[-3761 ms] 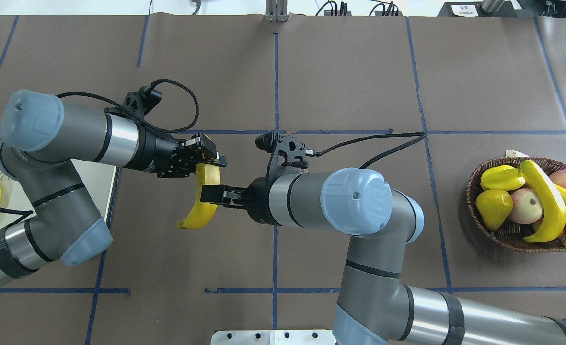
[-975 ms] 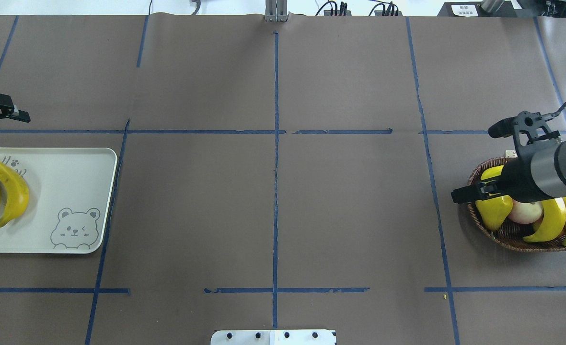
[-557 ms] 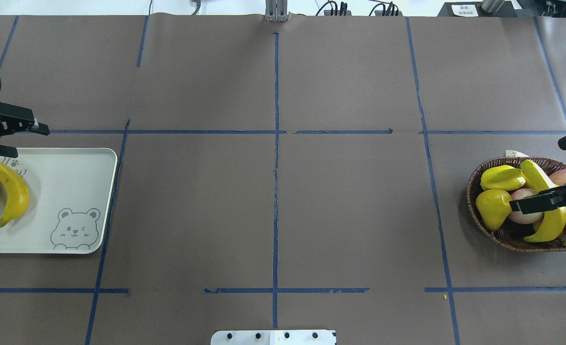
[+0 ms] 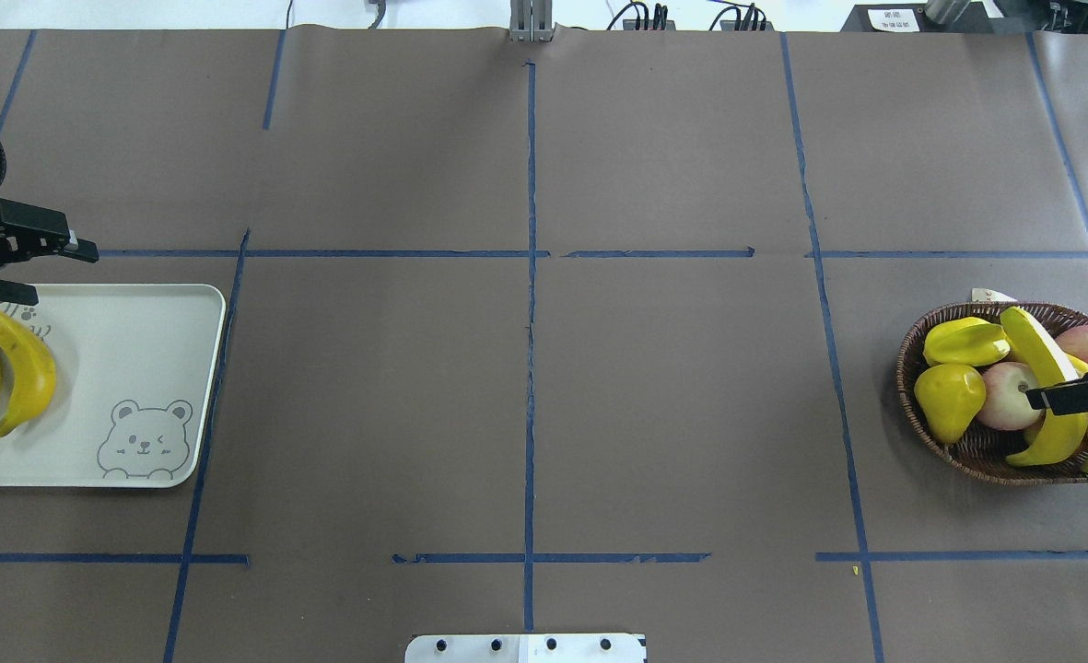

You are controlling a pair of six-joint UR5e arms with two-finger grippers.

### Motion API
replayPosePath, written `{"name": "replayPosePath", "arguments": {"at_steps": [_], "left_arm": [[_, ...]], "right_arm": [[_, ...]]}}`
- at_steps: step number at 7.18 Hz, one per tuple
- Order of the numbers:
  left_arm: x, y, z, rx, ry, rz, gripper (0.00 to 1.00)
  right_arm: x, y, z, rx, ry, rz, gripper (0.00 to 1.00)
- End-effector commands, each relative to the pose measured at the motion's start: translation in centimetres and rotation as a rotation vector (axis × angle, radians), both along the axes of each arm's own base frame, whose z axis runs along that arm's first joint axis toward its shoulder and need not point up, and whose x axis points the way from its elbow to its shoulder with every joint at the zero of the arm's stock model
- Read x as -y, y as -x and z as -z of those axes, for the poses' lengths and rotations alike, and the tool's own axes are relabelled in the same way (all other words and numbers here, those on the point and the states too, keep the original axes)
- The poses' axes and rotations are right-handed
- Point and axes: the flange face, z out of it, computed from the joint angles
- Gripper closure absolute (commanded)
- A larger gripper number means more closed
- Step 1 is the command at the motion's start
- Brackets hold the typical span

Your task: Transfer all bananas from basket to plate

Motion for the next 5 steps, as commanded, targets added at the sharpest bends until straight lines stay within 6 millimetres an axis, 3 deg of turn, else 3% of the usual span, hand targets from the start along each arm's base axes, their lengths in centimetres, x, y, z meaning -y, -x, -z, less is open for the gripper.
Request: {"name": "replayPosePath", "arguments": {"at_steps": [1,3,5], "left_arm": [[-0.1,0.0,0.3,-0.003,-0.005,-0.001,0.00],[-0.2,-0.3,0.3,-0.002,-0.005,-0.007,0.00],[-0.2,-0.3,0.3,-0.002,-0.005,-0.007,0.00]], "right_arm": [[0.3,0.0,-1.4,-0.033,0.012,-0.026,0.07],[0.3,0.1,-2.2,-0.043,0.027,-0.024,0.08],[0.5,1.3,-1.7,-0.031,0.036,-0.020,0.11]]}}
